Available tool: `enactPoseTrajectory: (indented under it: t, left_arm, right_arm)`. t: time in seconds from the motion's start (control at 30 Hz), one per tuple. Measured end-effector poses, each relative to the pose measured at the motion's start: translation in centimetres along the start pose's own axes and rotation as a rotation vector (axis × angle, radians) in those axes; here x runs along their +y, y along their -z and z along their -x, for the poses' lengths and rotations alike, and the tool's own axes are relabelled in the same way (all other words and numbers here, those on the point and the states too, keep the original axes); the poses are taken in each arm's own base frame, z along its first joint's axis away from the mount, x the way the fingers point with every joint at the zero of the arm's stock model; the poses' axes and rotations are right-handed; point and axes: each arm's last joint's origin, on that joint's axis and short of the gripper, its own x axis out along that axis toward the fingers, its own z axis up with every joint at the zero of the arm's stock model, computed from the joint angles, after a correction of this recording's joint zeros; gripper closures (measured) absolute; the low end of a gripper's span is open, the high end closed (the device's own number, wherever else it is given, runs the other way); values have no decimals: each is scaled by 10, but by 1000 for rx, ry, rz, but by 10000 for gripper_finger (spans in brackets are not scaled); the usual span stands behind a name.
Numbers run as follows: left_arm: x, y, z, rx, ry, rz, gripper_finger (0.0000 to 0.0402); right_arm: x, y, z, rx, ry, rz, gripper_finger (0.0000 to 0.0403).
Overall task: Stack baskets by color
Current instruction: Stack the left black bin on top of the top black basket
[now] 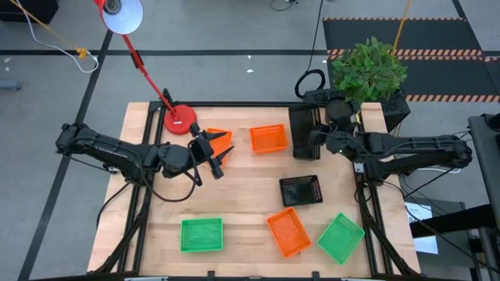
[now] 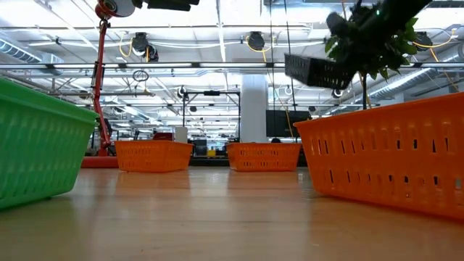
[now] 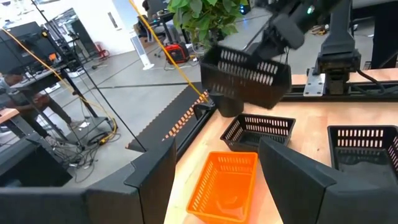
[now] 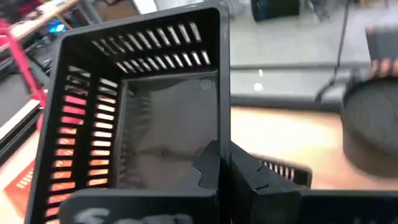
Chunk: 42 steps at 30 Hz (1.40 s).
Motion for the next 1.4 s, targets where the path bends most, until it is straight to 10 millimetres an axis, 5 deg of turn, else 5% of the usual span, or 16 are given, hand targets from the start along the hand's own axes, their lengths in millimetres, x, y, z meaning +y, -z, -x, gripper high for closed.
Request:
enactPoseTrajectory:
  t: [0.83,1.4]
  left_arm:
    - [0,1,0,8,1,-6,169]
    - [0,1,0,8,2,-6,169]
  right_arm:
    - [-47,62,-51,226,175,-211,401]
    - [-48,74,-62,298,239,-203,401]
